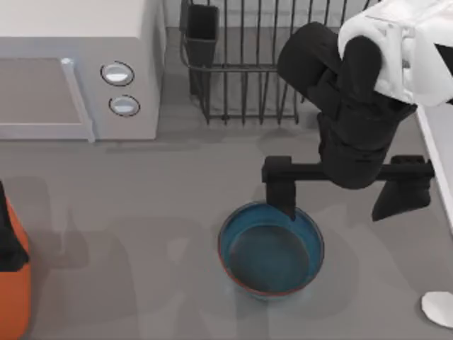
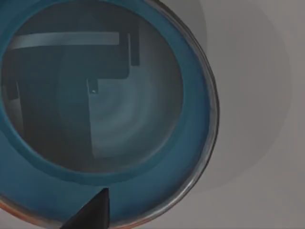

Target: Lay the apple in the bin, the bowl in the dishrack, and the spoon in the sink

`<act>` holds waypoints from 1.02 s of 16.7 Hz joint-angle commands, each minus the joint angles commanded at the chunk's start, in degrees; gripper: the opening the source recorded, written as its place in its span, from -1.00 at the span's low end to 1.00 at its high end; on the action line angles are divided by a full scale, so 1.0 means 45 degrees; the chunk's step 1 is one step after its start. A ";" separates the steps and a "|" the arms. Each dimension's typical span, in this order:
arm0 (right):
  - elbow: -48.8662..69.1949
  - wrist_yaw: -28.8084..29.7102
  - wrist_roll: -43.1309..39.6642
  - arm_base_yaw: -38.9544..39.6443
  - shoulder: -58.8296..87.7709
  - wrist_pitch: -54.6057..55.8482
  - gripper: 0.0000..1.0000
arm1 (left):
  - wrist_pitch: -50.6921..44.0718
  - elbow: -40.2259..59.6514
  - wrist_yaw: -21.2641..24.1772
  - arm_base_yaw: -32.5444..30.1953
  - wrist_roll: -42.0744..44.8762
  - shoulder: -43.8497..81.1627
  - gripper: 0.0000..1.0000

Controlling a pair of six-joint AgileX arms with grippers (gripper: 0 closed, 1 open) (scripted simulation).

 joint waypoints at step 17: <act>-0.3184 0.0012 0.0080 0.0080 0.1349 0.4550 0.55 | 0.0000 0.0000 0.0000 0.0000 0.0000 0.0000 1.00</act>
